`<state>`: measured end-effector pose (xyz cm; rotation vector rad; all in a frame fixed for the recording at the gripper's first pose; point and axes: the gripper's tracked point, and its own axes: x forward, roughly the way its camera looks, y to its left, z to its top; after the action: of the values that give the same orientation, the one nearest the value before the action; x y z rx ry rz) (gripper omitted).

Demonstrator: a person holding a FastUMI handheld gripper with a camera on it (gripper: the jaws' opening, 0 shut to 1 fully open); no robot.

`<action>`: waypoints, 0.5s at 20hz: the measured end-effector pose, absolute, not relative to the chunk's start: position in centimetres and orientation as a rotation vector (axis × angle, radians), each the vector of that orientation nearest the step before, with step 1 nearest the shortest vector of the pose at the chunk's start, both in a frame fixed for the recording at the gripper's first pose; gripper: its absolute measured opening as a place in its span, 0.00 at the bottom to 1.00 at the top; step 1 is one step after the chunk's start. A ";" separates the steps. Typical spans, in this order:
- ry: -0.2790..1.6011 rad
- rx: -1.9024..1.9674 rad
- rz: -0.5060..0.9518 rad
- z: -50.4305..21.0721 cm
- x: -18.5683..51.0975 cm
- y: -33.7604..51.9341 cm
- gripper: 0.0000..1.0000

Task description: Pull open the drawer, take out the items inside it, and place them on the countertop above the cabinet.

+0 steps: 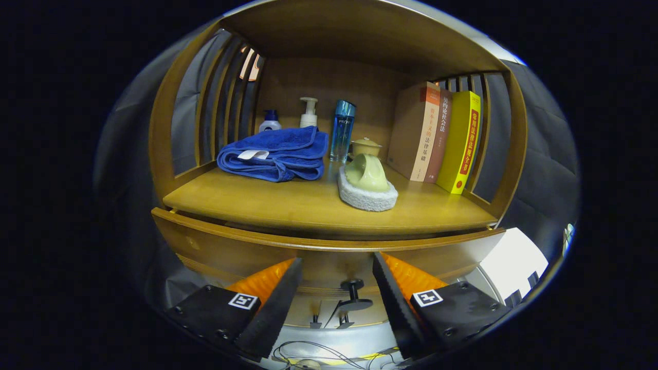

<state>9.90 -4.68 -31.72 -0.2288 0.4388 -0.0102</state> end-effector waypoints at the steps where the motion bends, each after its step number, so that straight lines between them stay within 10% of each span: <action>1: 0.439 -0.230 -0.012 -31.8 10.3 -4.7 0.94; 10: 0.407 -0.168 -0.011 -29.3 10.1 -3.3 0.95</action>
<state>10.10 -3.31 -29.34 -0.1678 0.4074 -0.0115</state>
